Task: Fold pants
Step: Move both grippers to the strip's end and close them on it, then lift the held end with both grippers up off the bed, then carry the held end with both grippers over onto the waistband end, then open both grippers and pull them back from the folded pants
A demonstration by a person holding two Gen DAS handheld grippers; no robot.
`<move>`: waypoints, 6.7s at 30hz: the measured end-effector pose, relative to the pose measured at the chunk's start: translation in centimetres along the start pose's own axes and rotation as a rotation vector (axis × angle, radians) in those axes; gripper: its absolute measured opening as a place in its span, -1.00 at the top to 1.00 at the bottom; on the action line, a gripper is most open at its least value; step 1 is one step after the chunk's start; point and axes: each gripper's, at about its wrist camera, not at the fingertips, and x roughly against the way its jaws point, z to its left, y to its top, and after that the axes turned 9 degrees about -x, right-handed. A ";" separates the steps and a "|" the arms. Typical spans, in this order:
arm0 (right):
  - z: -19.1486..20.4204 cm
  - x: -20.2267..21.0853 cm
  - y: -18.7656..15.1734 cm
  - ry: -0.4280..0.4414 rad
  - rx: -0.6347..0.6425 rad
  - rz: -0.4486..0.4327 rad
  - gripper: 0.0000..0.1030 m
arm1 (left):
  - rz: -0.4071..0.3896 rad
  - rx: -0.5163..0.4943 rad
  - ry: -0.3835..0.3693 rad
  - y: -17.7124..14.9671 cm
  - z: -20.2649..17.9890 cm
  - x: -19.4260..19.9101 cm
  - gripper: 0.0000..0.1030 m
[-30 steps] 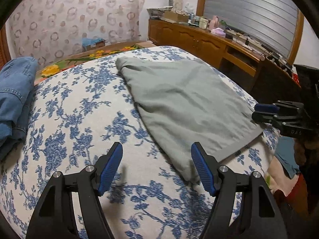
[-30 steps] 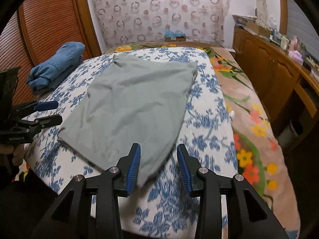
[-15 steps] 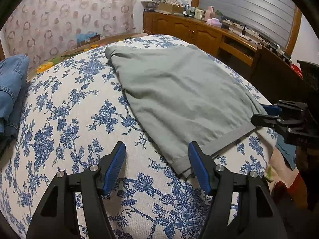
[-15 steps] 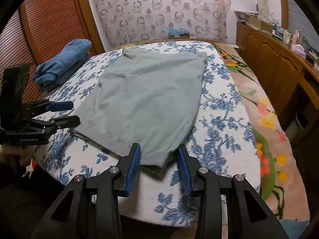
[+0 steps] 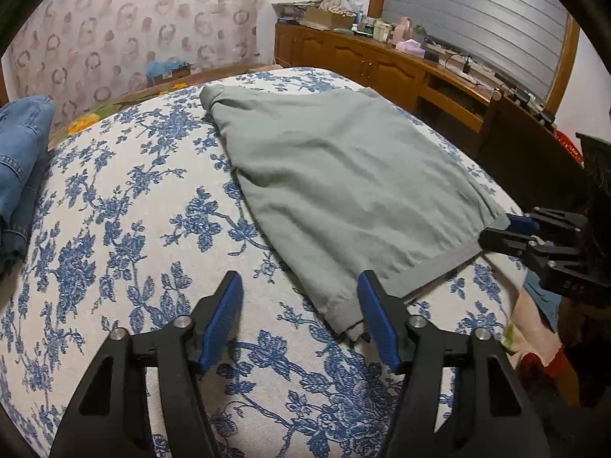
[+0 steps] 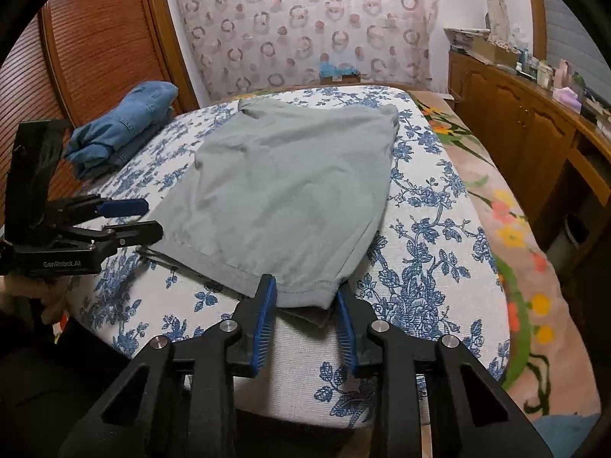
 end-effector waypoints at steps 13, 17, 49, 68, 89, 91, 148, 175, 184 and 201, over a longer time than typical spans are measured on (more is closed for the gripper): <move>0.1 -0.2 -0.6 0.032 -0.024 -0.016 0.66 | -0.012 0.031 -0.126 -0.3 -1.6 0.5 0.19; 0.1 -0.3 -0.6 0.039 -0.033 -0.018 0.71 | -0.019 0.066 -0.133 -0.3 -1.1 0.5 0.36; 5.2 8.8 7.8 0.150 0.135 -0.303 0.78 | -0.372 0.043 -0.037 6.2 2.2 14.8 0.88; 7.6 7.0 14.0 0.218 0.257 -0.351 0.79 | -0.480 0.057 0.190 11.9 8.5 19.6 0.89; 7.8 -3.5 10.4 0.212 0.226 -0.134 0.79 | -0.228 0.092 0.205 4.7 10.4 11.2 0.89; 7.4 -4.8 9.5 0.224 0.204 -0.094 0.79 | -0.215 0.098 0.190 4.0 9.9 10.7 0.89; 4.9 1.3 0.8 0.341 0.157 -0.033 0.78 | -0.260 0.064 0.096 -3.4 2.2 15.5 0.88; 6.0 -9.3 6.8 0.233 0.125 -0.019 0.78 | -0.165 0.100 0.218 1.0 8.8 7.5 0.88; 6.0 -10.9 7.5 0.208 0.120 0.000 0.67 | -0.148 0.144 0.192 0.5 9.6 6.6 0.14; 5.0 -10.7 4.8 0.099 0.178 0.070 0.19 | -0.035 0.173 0.178 -3.0 10.5 3.3 -0.48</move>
